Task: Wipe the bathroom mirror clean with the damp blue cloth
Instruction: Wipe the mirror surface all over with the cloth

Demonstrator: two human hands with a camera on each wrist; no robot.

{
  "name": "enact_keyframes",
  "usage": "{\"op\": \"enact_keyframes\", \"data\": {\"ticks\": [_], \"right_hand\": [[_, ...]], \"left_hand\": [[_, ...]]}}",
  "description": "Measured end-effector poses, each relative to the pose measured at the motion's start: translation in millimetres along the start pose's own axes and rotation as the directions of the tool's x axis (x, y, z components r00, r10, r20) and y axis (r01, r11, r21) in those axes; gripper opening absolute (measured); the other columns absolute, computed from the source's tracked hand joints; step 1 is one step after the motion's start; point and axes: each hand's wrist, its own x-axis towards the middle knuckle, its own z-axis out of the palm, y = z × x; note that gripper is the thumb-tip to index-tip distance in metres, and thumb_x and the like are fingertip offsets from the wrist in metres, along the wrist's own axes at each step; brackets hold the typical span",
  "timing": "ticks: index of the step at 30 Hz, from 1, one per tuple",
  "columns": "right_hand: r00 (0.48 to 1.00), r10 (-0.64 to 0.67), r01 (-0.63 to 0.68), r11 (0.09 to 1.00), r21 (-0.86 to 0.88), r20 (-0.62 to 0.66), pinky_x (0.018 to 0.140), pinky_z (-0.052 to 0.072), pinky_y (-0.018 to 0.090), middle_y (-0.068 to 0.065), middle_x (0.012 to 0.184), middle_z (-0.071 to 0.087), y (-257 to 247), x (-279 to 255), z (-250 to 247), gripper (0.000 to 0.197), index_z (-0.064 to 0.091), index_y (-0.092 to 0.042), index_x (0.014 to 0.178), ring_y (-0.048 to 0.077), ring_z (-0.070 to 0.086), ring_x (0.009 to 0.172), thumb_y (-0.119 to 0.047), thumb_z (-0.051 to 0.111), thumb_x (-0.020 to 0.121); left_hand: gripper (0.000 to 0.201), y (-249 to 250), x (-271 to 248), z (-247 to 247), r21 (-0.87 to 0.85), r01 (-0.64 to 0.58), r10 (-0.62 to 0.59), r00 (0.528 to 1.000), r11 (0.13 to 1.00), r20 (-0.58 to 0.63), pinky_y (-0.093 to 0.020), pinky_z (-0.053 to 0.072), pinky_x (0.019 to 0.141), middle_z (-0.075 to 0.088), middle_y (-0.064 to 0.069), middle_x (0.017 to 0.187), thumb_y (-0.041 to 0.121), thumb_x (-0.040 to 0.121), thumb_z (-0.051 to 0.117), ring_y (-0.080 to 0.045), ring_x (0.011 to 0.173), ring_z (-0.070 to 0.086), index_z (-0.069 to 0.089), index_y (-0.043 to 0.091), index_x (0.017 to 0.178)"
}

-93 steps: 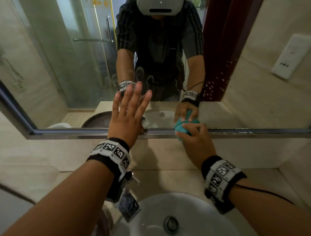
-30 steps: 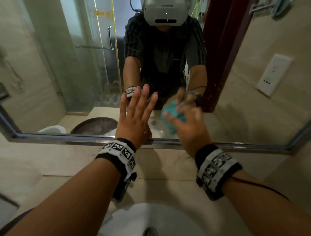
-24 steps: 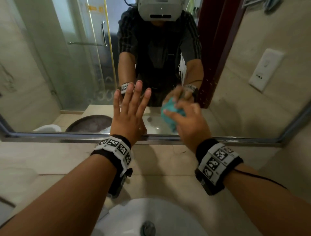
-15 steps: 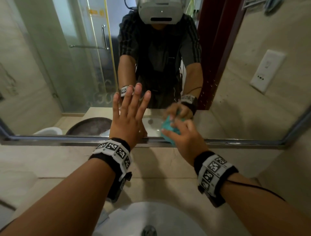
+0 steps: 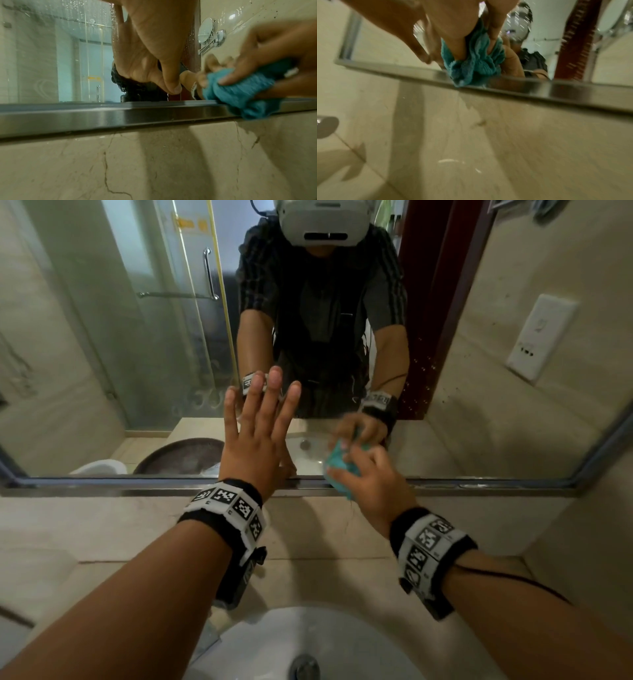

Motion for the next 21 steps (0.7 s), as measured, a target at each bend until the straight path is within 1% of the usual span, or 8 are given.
{"op": "enact_keyframes", "data": {"ticks": [3, 5, 8, 10, 13, 15, 17, 21], "right_hand": [[1.0, -0.024, 0.023, 0.996, -0.081, -0.011, 0.059, 0.055, 0.037, 0.016, 0.104, 0.063, 27.3, -16.8, -1.8, 0.05, 0.071, -0.012, 0.1, 0.032, 0.058, 0.076, -0.011, 0.089, 0.054], [0.99, -0.037, 0.029, 0.998, -0.063, -0.135, 0.065, 0.055, 0.037, 0.018, 0.105, 0.062, 31.3, -5.4, -17.9, 0.045, 0.07, -0.011, 0.103, 0.032, 0.057, 0.084, -0.013, 0.084, 0.061], [0.921, 0.082, -0.049, 0.994, 0.096, -0.38, 0.088, 0.042, 0.015, 0.014, 0.12, 0.048, 32.7, 21.7, -38.8, 0.03, 0.064, -0.012, 0.115, 0.005, 0.04, 0.106, -0.011, 0.062, 0.085], [0.872, 0.122, -0.077, 0.991, 0.113, -0.473, 0.092, 0.035, 0.021, 0.007, 0.12, 0.041, 27.1, 28.2, -35.0, 0.034, 0.064, -0.012, 0.116, 0.016, 0.036, 0.104, -0.006, 0.056, 0.084], [0.917, 0.005, -0.01, 1.0, -0.012, -0.399, 0.078, 0.051, 0.038, 0.015, 0.114, 0.053, 22.6, 6.9, -5.6, 0.036, 0.066, -0.009, 0.112, 0.036, 0.051, 0.095, -0.011, 0.07, 0.076], [0.978, -0.05, 0.028, 0.994, -0.109, -0.2, 0.066, 0.055, 0.04, 0.018, 0.103, 0.062, 26.7, -12.6, 7.7, 0.052, 0.069, -0.01, 0.106, 0.037, 0.059, 0.083, -0.011, 0.086, 0.057], [0.991, -0.06, 0.045, 0.992, -0.122, -0.123, 0.062, 0.055, 0.038, 0.016, 0.1, 0.064, 34.3, -19.2, 6.1, 0.056, 0.07, -0.012, 0.102, 0.034, 0.059, 0.079, -0.012, 0.09, 0.05], [0.948, -0.052, 0.039, 0.998, -0.047, -0.315, 0.069, 0.055, 0.039, 0.017, 0.107, 0.059, 23.4, 2.0, -7.3, 0.031, 0.067, -0.009, 0.106, 0.034, 0.055, 0.09, -0.015, 0.069, 0.075]], "left_hand": [[0.143, -1.1, 0.3, -1.9, -0.024, 0.007, -0.006, 1.0, 1.0, 0.023, -0.052, -0.012, 0.113, -0.036, -0.009, 0.149, 0.057, 0.056, 0.081, -0.028, 0.138, -0.028, -0.021, 0.016, 0.147], [0.141, -0.8, 1.0, -2.0, -0.043, 0.01, -0.009, 1.0, 0.999, 0.02, -0.052, -0.011, 0.113, -0.036, -0.008, 0.149, 0.053, 0.057, 0.081, -0.028, 0.138, -0.029, -0.02, 0.017, 0.147], [0.139, -0.5, 0.8, -0.9, -0.054, 0.013, -0.013, 1.0, 0.998, 0.006, -0.052, -0.011, 0.113, -0.035, -0.007, 0.149, 0.048, 0.058, 0.083, -0.027, 0.138, -0.029, -0.019, 0.017, 0.147], [0.14, -0.8, 0.9, -1.1, -0.054, 0.008, -0.007, 1.0, 0.999, 0.014, -0.052, -0.012, 0.113, -0.037, -0.007, 0.148, 0.05, 0.057, 0.083, -0.026, 0.138, -0.03, -0.02, 0.017, 0.147], [0.144, -1.2, 1.1, -1.7, -0.045, 0.007, -0.005, 1.0, 0.999, 0.027, -0.051, -0.014, 0.112, -0.039, -0.007, 0.147, 0.054, 0.054, 0.083, -0.026, 0.137, -0.032, -0.023, 0.017, 0.146], [0.145, -1.1, 2.7, -2.3, -0.035, 0.012, -0.011, 1.0, 0.999, 0.025, -0.051, -0.013, 0.112, -0.038, -0.008, 0.147, 0.055, 0.053, 0.083, -0.026, 0.137, -0.032, -0.022, 0.016, 0.146], [0.146, -1.1, 2.0, -1.7, -0.034, 0.016, -0.015, 1.0, 0.999, 0.022, -0.051, -0.012, 0.112, -0.038, -0.008, 0.148, 0.054, 0.053, 0.084, -0.027, 0.137, -0.031, -0.021, 0.016, 0.147], [0.146, -1.0, 0.6, -2.2, -0.042, 0.007, -0.006, 0.999, 0.999, 0.036, -0.052, -0.012, 0.112, -0.039, -0.008, 0.147, 0.057, 0.054, 0.082, -0.027, 0.137, -0.032, -0.023, 0.016, 0.146]]}}
